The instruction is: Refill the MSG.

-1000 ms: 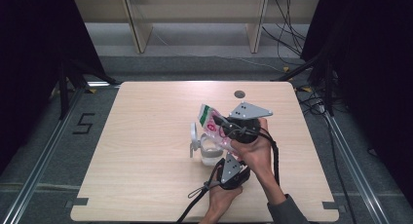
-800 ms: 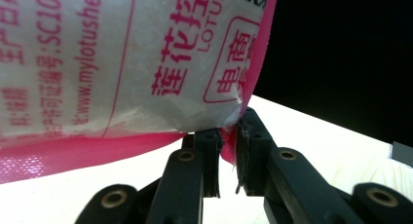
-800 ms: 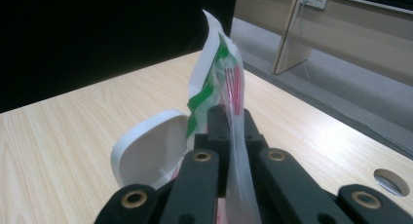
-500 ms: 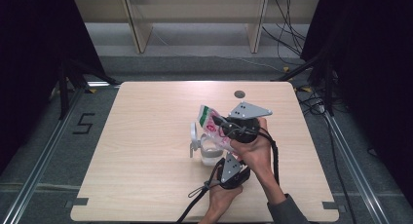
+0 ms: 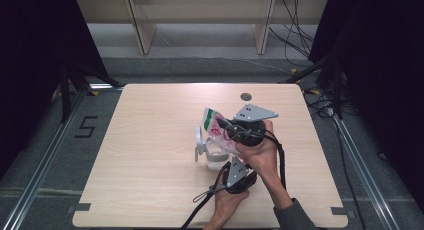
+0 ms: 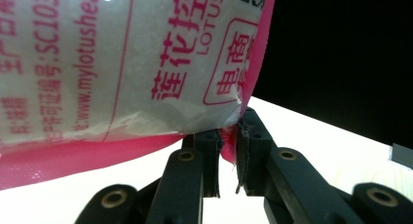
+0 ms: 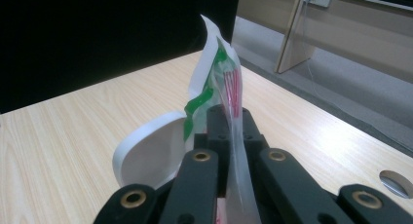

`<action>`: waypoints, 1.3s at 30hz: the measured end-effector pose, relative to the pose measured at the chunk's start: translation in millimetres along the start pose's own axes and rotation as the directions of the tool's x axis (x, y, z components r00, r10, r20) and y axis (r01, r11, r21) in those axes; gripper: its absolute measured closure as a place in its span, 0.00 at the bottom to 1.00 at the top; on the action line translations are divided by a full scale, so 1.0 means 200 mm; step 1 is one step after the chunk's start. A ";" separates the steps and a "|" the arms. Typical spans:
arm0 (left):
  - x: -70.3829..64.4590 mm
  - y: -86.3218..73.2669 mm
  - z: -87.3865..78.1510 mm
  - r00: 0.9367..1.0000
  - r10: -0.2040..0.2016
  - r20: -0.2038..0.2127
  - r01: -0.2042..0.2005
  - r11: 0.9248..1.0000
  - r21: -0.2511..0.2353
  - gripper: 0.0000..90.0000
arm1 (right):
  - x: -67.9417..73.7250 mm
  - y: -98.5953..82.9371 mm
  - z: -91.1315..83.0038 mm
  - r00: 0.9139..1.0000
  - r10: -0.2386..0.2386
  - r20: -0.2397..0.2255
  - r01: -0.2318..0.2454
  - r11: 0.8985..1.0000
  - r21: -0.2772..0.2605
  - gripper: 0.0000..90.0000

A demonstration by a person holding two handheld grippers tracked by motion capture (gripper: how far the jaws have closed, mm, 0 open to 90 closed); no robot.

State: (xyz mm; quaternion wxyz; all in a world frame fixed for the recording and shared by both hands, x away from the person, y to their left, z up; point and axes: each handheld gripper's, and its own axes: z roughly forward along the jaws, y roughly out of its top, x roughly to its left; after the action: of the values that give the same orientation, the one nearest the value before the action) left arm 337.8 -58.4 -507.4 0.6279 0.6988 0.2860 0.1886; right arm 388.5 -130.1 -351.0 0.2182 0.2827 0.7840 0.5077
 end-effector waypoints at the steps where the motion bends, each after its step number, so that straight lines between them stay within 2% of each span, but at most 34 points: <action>1: 0.00 0.00 0.00 1.000 0.000 0.000 0.000 1.000 -0.001 0.89 | 0.00 0.00 0.01 1.000 -0.005 0.009 0.005 1.000 -0.009 0.99; 5: 0.00 0.00 0.00 1.000 -0.003 -0.001 0.003 1.000 0.002 0.89 | 0.01 0.01 0.01 1.000 -0.023 -0.001 0.023 1.000 0.012 0.99; 10: 0.00 0.00 0.00 1.000 -0.003 0.006 0.003 1.000 -0.005 0.89 | 0.01 0.01 0.02 1.000 -0.025 0.007 0.025 1.000 0.001 0.99; 14: 0.00 0.00 -0.01 1.000 -0.002 -0.006 0.002 1.000 -0.001 0.89 | 0.01 0.01 0.02 1.000 -0.024 0.000 0.024 1.000 0.008 0.99; 25: 0.00 0.01 -0.01 1.000 0.004 0.001 -0.004 1.000 -0.005 0.89 | 0.02 0.01 0.02 1.000 -0.019 -0.005 0.019 1.000 0.008 0.99; 27: 0.00 0.00 -0.01 1.000 0.005 0.002 -0.005 1.000 -0.004 0.89 | 0.01 0.01 0.01 0.999 -0.033 -0.001 0.033 0.999 0.005 0.99; 28: 0.00 0.01 -0.01 1.000 0.005 0.002 -0.005 1.000 -0.002 0.89 | 0.01 0.01 0.01 1.000 -0.008 -0.005 0.008 1.000 0.014 0.99; 31: 0.00 0.00 -0.01 1.000 0.006 0.000 -0.006 1.000 -0.003 0.89 | 0.01 0.01 0.01 1.000 -0.003 -0.012 0.003 1.000 0.003 0.99; 34: 0.00 0.00 -0.01 1.000 0.004 0.000 -0.004 1.000 -0.001 0.89 | 0.01 0.01 0.01 1.000 -0.002 0.003 0.002 1.000 -0.002 0.99; 39: 0.00 0.00 -0.01 1.000 0.006 0.000 -0.006 1.000 -0.002 0.89 | 0.00 0.01 0.00 1.000 -0.026 -0.002 0.026 1.000 -0.002 0.99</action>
State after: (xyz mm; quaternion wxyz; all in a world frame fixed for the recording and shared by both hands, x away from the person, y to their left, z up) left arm 336.5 -57.8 -506.3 0.6282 0.6989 0.2837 0.1909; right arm 389.4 -128.5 -349.1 0.2242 0.2716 0.7874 0.5060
